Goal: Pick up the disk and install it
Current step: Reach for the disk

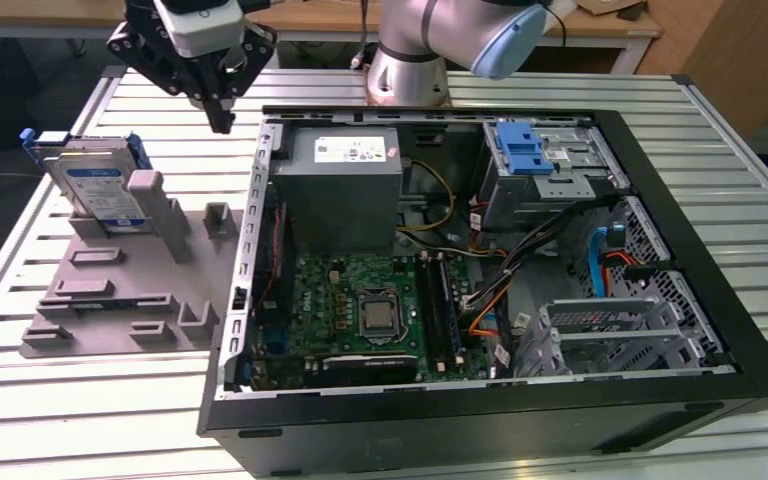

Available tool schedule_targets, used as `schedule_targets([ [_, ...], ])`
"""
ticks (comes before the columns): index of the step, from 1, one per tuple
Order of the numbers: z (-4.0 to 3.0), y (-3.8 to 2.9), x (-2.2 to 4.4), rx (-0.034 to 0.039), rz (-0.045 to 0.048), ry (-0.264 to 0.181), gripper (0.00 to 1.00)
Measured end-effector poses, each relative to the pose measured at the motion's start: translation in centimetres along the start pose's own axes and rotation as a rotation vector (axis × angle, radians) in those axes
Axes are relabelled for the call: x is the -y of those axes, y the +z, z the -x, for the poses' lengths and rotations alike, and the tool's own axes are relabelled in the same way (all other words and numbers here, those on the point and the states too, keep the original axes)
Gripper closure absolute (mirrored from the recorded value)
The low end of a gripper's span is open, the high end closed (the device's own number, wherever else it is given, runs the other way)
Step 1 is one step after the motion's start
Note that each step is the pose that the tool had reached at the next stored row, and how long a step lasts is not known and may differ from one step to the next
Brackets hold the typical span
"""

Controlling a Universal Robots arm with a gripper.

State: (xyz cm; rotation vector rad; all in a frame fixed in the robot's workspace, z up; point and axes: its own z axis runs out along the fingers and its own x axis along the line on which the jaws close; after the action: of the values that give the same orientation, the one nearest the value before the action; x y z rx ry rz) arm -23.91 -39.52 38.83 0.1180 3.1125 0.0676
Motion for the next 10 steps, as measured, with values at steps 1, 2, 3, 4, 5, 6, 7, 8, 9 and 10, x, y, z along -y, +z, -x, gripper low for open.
schedule_targets([
  [1, -0.02, 0.0, 0.0, 0.0, 0.0, 0.0, 0.89],
  [2, -0.04, 0.0, 0.0, 0.0, 0.0, 0.0, 0.89],
  [3, -0.06, 0.01, 0.01, 0.0, 0.0, 0.0, 0.89],
  [4, -0.07, 0.01, 0.01, 0.0, 0.0001, 0.0, 0.89],
  [5, -0.09, 0.01, 0.01, 0.0, 0.0, 0.0, 0.89],
  [6, -0.11, 0.02, 0.01, 0.0, 0.0, 0.0, 0.89],
  [7, -0.13, 0.02, 0.01, 0.0, 0.0, 0.0, 0.89],
  [8, -0.15, 0.02, 0.01, 0.0, 0.0, 0.0, 0.89],
  [9, -0.17, 0.03, 0.02, 0.0, 0.0, 0.0, 0.89],
  [10, -0.21, 0.03, 0.02, 0.0, 0.0, 0.0, 0.89],
])
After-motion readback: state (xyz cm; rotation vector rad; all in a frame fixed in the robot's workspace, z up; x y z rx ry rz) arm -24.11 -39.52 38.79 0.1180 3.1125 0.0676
